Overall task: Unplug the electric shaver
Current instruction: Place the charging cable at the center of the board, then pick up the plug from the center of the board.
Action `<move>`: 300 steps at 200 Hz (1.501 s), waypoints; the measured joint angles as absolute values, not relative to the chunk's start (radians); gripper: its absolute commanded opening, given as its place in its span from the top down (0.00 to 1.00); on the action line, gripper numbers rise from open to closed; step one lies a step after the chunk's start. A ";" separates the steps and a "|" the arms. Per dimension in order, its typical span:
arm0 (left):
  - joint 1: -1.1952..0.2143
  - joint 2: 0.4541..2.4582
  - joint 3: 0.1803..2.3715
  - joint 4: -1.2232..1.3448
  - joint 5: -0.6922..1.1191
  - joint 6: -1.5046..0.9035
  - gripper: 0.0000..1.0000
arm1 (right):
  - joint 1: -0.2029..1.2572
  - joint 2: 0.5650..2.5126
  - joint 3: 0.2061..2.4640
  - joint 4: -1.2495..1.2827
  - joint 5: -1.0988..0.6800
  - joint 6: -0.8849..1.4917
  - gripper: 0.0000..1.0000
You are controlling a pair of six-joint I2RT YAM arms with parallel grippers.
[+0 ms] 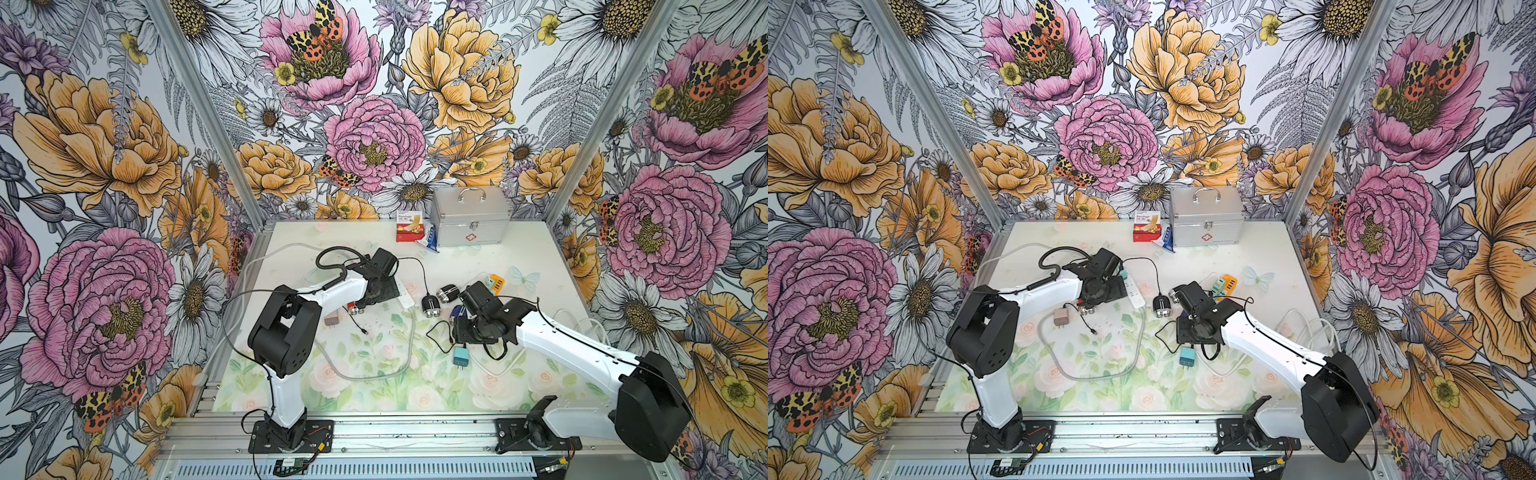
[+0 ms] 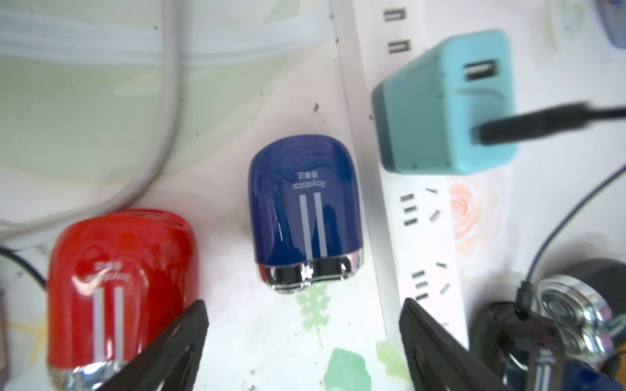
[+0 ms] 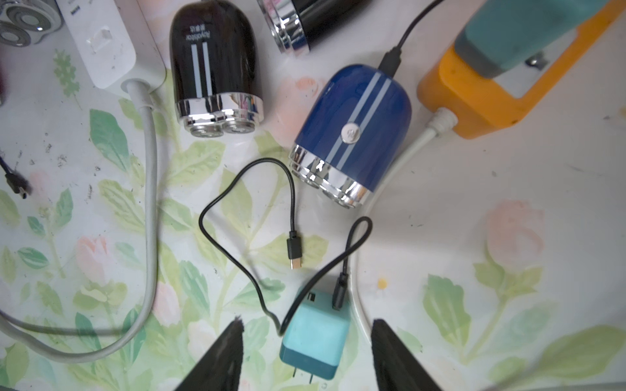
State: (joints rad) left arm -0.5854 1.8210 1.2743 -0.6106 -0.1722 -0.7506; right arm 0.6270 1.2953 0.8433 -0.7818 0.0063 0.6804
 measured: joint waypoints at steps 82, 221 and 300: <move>-0.559 1.587 1.135 -0.632 -0.224 -0.657 0.11 | 0.682 1.342 0.752 -0.752 0.001 0.770 0.41; -0.413 1.437 1.034 -0.651 -0.221 -0.572 0.11 | 0.703 1.461 0.752 -0.638 -0.015 0.774 0.76; -0.264 1.431 1.041 -0.654 -0.139 -0.553 0.11 | 0.763 1.394 1.008 -0.706 -0.015 0.696 0.82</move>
